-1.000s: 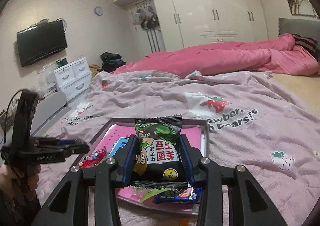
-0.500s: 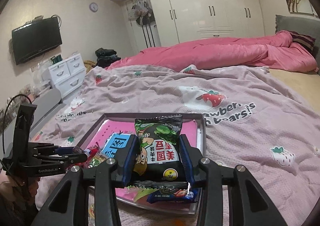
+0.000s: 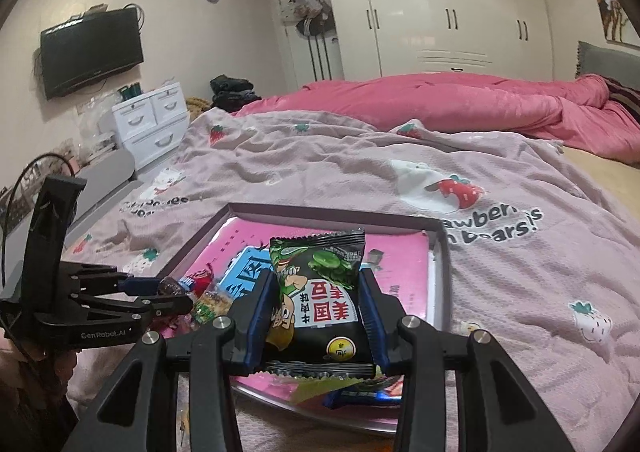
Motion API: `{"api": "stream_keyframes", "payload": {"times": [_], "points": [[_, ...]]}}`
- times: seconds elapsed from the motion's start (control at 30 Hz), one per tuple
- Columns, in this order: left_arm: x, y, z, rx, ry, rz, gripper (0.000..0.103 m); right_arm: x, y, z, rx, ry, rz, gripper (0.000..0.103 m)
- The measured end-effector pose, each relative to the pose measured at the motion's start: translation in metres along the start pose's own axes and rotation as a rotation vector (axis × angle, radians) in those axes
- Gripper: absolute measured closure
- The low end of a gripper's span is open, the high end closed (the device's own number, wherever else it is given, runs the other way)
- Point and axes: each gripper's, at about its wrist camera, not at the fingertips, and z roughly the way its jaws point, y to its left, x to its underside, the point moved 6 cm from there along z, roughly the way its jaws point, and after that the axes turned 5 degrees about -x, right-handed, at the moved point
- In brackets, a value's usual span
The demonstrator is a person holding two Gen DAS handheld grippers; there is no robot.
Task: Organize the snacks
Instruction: 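Carry the chocolate roll over the tray with the left tool while the right tool carries the chip bag, then open the left tool over the tray while the right tool releases the chip bag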
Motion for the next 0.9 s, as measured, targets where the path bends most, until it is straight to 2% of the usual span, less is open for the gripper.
{"api": "stream_keyframes", "payload": {"times": [0.57, 0.9], "points": [[0.005, 0.016, -0.002, -0.018, 0.006, -0.034, 0.065, 0.018, 0.024, 0.035, -0.025, 0.107, -0.045, 0.061], [0.007, 0.019, 0.000, -0.014, 0.012, -0.048, 0.064, 0.024, 0.031, 0.043, -0.041, 0.120, -0.066, 0.060]]}}
